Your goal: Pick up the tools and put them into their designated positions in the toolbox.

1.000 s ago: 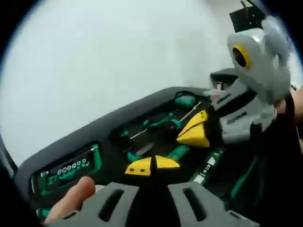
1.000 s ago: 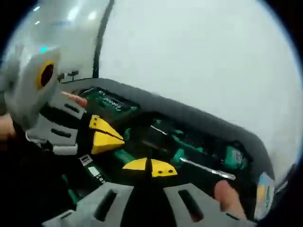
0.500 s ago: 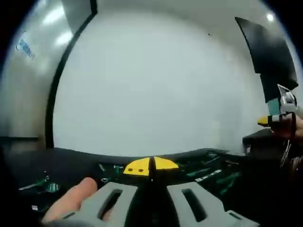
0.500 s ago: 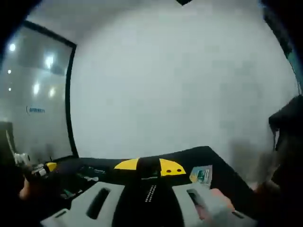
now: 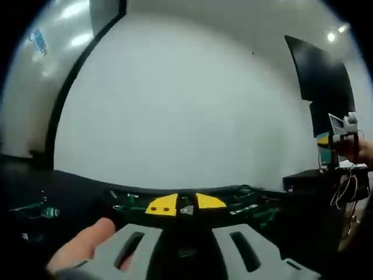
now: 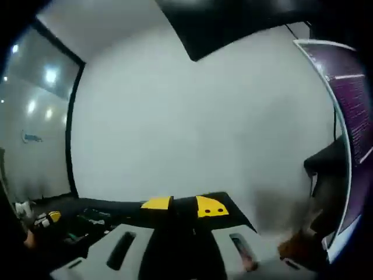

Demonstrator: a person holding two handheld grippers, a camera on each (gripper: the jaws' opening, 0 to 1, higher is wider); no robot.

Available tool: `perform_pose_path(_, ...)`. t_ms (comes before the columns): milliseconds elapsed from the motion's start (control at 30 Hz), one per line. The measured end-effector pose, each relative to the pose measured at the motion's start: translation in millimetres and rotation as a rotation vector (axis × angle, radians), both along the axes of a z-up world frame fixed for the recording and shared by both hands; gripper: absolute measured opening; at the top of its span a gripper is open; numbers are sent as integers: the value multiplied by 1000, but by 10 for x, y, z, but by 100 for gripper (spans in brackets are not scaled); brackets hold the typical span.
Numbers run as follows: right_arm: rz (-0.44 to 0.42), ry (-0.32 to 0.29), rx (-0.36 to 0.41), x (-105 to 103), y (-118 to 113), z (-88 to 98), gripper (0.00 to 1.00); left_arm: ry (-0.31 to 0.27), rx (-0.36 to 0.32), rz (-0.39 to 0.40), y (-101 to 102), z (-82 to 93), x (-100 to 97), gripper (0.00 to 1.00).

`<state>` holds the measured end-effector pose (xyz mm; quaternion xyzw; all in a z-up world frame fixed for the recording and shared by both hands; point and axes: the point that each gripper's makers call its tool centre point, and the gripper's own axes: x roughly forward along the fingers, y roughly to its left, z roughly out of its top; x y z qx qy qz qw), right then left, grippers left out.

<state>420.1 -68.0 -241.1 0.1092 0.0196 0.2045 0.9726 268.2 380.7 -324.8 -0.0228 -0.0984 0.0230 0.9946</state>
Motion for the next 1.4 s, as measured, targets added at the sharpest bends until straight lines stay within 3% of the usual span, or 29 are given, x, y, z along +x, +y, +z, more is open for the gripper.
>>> perform_pose_path(67, -25, 76, 11, 224, -13, -58, 12, 4, 20, -4, -42, 3, -2, 8)
perform_pose_path(133, -56, 95, -18, 433, -49, -144, 12, 15, 42, 1, -73, -8, -1, 8)
perform_pose_path(167, -58, 144, -30, 526, -22, -256, 12, 19, 55, 3, -92, -9, -6, 8)
perform_pose_path(233, -37, 232, -90, 684, 73, -501, 12, 23, 72, 1, -71, -7, 21, 8)
perform_pose_path(267, -22, 288, -169, 777, 142, -692, 12, 33, 99, 15, -58, -19, 25, 8)
perform_pose_path(367, 13, 374, -298, 958, 306, -1072, 10, 41, 126, 16, -92, -19, 39, 8)
perform_pose_path(400, 47, 414, -365, 973, 351, -1222, 6, 43, 131, 17, -91, -23, 45, 8)
perform_pose_path(433, 44, 420, -408, 795, 373, -1288, 6, 42, 136, 19, -92, -19, 43, 8)
perform_pose_path(467, 34, 408, -431, 850, 380, -1326, 6, 41, 141, 21, -83, -18, 45, 8)
perform_pose_path(533, 26, 435, -436, 914, 386, -1429, 8, 40, 141, 18, -82, -14, 48, 8)
perform_pose_path(600, 36, 448, -428, 957, 425, -1487, 15, 42, 140, 23, -67, -18, 53, 8)
perform_pose_path(633, 30, 450, -426, 849, 434, -1511, 17, 44, 138, 22, -66, -20, 52, 8)
perform_pose_path(767, 43, 487, -541, 902, 445, -1740, 15, 58, 140, 21, -44, -54, 96, 8)
perform_pose_path(833, 45, 517, -517, 944, 455, -1846, 15, 66, 144, 23, -31, -72, 110, 8)
perform_pose_path(867, 62, 543, -470, 913, 506, -1898, 12, 66, 146, 24, -28, -76, 116, 7)
perform_pose_path(900, 38, 628, -446, 838, 443, -2020, 9, 67, 147, 24, -22, -78, 120, 7)
perform_pose_path(933, 68, 550, -461, 920, 471, -1952, 8, 68, 147, 25, -14, -83, 126, 7)
perform_pose_path(967, 93, 558, -456, 928, 490, -1949, 8, 70, 146, 25, -6, -87, 131, 7)
perform_pose_path(1000, 126, 517, -450, 919, 547, -1910, 8, 71, 145, 19, -22, -91, 142, 7)
perform_pose_path(1067, 126, 389, -479, 960, 578, -1701, 8, 71, 145, 17, -28, -93, 149, 7)
perform_pose_path(1100, 145, 338, -458, 1064, 602, -1571, 8, 72, 145, 17, -26, -95, 152, 7)
perform_pose_path(1200, 212, 260, -338, 966, 782, -1301, 8, 72, 146, 12, -48, -94, 147, 7)
perform_pose_path(1233, 238, 215, -339, 1101, 779, -1183, 8, 72, 145, 11, -46, -96, 151, 7)
perform_pose_path(1267, 247, 166, -357, 1080, 808, -1095, 8, 75, 145, 10, -37, -103, 157, 7)
perform_pose_path(1400, 265, 14, -292, 898, 919, -685, 8, 78, 145, 8, -27, -114, 164, 7)
